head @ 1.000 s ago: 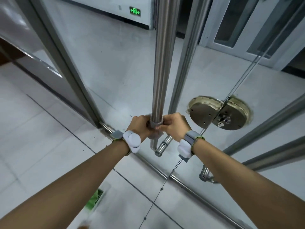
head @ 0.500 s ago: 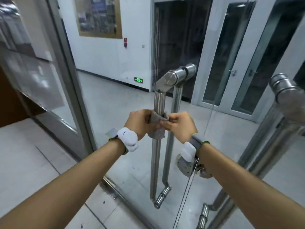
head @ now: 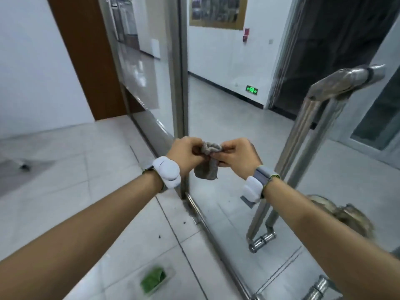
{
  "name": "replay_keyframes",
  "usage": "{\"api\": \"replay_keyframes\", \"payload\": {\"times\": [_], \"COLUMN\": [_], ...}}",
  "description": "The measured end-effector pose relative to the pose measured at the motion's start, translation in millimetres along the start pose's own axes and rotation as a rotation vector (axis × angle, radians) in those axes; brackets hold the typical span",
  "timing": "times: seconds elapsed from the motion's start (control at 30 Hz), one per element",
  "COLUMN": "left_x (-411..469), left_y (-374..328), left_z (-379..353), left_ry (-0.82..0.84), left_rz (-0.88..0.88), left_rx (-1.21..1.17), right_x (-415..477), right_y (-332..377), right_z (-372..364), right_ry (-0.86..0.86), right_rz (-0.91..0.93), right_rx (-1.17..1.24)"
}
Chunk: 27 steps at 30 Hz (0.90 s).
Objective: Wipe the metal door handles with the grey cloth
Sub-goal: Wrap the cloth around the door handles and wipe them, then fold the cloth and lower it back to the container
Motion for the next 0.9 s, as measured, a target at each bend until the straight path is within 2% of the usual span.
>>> {"api": "replay_keyframes", "payload": {"times": [0.07, 0.23, 0.33, 0.4, 0.47, 0.6, 0.77, 0.9], "left_x": [-28, -99, -133, -154, -176, -207, -227, -256], "left_y": [53, 184, 256, 299, 339, 424, 501, 594], "left_z": [9, 15, 2, -16, -44, -120, -210, -332], "left_ry": [0.008, -0.101, -0.061, 0.005, 0.06, 0.048, 0.078, 0.028], "left_rz": [0.118, 0.359, 0.493, 0.532, 0.566, 0.654, 0.751, 0.893], "left_rx": [0.003, -0.035, -0.077, -0.109, -0.15, -0.157, -0.209, -0.288], "right_x": [8, 22, 21, 18, 14, 14, 24, 33], "right_y": [-14, -56, -87, -119, -159, -259, -368, -512], "right_z": [-66, -216, -290, -330, -366, -438, -488, -552], "right_ry": [0.111, 0.301, 0.404, 0.411, 0.431, 0.514, 0.55, 0.642], "right_rz": [0.0, -0.011, -0.098, -0.147, -0.198, -0.277, -0.34, -0.364], "right_rx": [0.008, 0.068, 0.141, 0.141, 0.12, 0.071, 0.028, -0.086]}}
Point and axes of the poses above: each hand's wrist, its own x-axis towards the middle knuckle, its own z-axis out of the back of the hand, y = z × x, the point moved 2 cm from there along x, towards the middle knuckle, and after that the axes turned 5 degrees about x, right-handed, at the moved point
